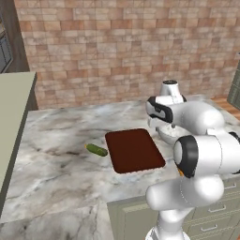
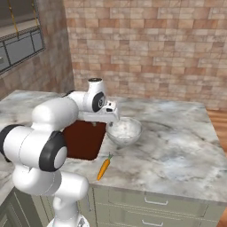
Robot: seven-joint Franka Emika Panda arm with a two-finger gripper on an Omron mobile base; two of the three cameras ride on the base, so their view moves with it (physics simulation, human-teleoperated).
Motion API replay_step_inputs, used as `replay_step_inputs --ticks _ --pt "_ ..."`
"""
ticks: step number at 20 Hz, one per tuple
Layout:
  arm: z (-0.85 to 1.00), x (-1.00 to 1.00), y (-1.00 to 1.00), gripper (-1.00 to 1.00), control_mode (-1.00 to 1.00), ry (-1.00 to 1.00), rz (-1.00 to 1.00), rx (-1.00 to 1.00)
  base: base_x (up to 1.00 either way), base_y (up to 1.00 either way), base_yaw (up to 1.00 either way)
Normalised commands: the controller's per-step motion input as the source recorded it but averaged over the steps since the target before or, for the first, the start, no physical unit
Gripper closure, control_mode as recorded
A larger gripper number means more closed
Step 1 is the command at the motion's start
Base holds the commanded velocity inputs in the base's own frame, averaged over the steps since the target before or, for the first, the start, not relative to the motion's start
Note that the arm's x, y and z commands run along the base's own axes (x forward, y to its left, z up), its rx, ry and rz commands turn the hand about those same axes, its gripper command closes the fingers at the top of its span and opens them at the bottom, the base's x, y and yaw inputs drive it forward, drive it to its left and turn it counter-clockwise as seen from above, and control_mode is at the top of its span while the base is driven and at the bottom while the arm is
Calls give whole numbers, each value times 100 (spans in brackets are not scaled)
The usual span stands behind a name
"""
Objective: Place the two vegetables and bowl onto the tray for setting up a vegetable dip station.
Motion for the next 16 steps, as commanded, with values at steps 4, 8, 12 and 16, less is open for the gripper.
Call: replay_step_inputs --ticks 4,8,12,16 --pt "-22 6 -6 -100 -100 -2 0 0 0 0 0" --pt "-21 3 -6 -100 -100 -2 0 0 0 0 0" --pt "-18 5 -4 -100 -100 -2 0 0 0 0 0" --pt "-15 9 -4 -100 -100 0 0 0 0 0 0"
